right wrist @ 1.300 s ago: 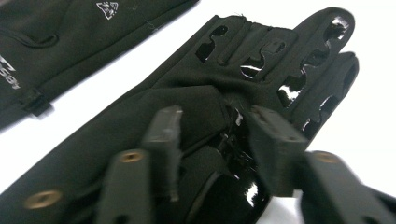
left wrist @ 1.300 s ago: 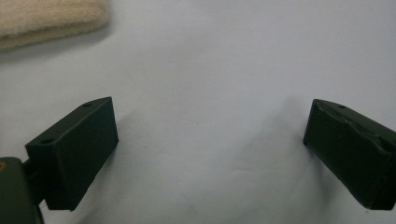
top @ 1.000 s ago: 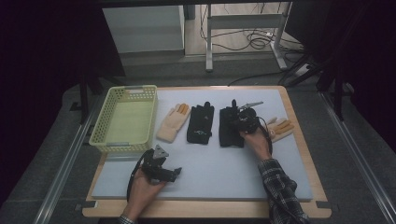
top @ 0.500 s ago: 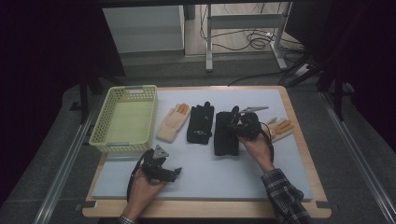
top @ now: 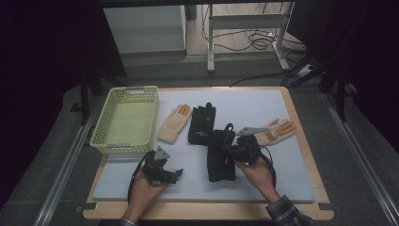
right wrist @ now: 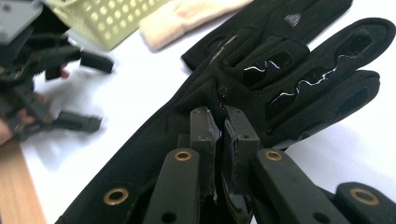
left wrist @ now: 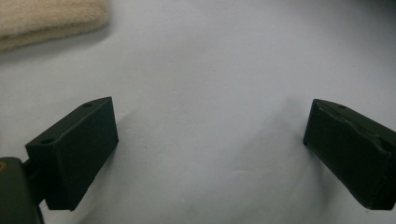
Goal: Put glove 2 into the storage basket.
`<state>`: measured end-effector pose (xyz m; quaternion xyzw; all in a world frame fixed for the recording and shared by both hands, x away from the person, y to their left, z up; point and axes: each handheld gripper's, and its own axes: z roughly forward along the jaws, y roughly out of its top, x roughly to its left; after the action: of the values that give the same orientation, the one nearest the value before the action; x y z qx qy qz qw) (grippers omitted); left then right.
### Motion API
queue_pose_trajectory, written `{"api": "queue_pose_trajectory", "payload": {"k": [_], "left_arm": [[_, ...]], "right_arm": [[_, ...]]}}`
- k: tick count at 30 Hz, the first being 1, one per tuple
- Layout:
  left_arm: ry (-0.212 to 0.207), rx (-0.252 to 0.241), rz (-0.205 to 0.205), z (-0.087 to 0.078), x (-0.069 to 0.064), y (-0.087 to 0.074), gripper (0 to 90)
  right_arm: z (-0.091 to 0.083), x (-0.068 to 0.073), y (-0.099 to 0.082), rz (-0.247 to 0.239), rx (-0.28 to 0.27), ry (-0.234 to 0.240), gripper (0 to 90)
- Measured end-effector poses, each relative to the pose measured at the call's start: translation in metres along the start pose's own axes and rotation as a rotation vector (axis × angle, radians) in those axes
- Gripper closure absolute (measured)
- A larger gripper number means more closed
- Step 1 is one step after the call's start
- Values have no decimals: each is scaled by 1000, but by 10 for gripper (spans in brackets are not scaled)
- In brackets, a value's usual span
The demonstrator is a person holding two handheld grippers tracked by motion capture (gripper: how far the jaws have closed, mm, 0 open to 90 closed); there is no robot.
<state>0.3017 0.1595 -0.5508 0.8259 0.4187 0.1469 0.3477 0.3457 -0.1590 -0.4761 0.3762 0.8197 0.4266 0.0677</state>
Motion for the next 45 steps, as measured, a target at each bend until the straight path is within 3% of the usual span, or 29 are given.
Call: {"api": "queue_pose_trajectory", "payload": {"k": [8,12,14,17,22,27,33,36,45], "left_arm": [[0,-1,0,0,0,0,31],[0,-1,0,0,0,0,31],[0,-1,0,0,0,0,31],[0,0,0,0,0,0,32],[0,0,0,0,0,0,31],[0,-1,0,0,0,0,31],[0,-1,0,0,0,0,31],[0,-1,0,0,0,0,32],[0,-1,0,0,0,0,32]], "right_arm": [[14,13,-38,-7,56,6,796],[17,15,-41,-46,70,-19,607],[10,14,-37,-65,54,-31,565],[0,9,-33,-88,34,-73,599],[-5,-4,-41,-158,72,-183,752],[-1,-8,-58,-183,104,-160,767],[1,4,-68,-172,98,-86,768],[0,5,-69,-175,96,-86,763],[-1,-15,-53,-118,71,-105,644]]}}
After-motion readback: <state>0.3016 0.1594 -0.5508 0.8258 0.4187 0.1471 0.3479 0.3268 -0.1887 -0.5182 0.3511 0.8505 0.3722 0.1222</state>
